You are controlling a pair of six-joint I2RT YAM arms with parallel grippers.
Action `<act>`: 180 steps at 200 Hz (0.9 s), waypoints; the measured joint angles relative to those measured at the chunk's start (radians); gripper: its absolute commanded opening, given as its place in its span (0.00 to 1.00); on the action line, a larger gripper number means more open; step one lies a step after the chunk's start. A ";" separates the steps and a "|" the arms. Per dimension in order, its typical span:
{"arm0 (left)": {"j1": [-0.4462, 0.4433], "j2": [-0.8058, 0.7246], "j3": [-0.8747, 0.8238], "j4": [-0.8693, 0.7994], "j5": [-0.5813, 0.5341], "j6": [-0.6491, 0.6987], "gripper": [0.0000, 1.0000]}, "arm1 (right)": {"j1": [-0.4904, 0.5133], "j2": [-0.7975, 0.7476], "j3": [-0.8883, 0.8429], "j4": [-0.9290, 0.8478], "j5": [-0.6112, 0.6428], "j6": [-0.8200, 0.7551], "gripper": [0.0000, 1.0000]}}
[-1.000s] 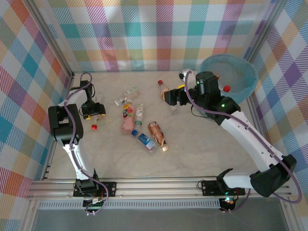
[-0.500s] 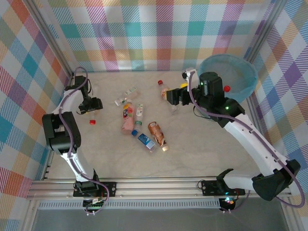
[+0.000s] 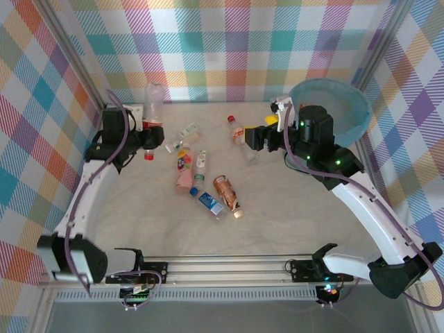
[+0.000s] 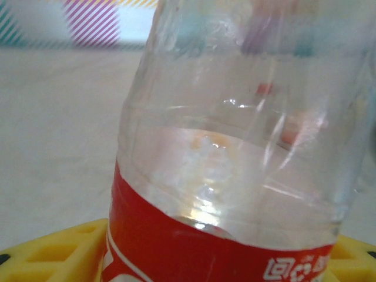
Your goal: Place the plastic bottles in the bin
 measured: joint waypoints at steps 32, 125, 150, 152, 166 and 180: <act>-0.153 -0.138 -0.044 0.074 0.093 0.047 0.60 | 0.000 -0.009 -0.001 0.043 -0.079 0.001 0.85; -0.505 -0.190 -0.052 0.087 0.155 0.133 0.58 | 0.000 0.035 0.031 0.192 -0.458 0.096 0.89; -0.544 -0.171 -0.051 0.082 0.132 0.151 0.58 | 0.000 0.042 0.031 0.194 -0.497 0.109 0.89; -0.547 -0.169 -0.051 0.081 0.132 0.153 0.58 | 0.000 0.042 0.031 0.195 -0.499 0.111 0.89; -0.566 -0.159 -0.051 0.071 0.125 0.163 0.58 | 0.000 0.042 0.031 0.202 -0.512 0.113 0.90; -0.578 -0.153 -0.051 0.064 0.117 0.172 0.58 | 0.000 0.042 0.031 0.210 -0.526 0.114 0.90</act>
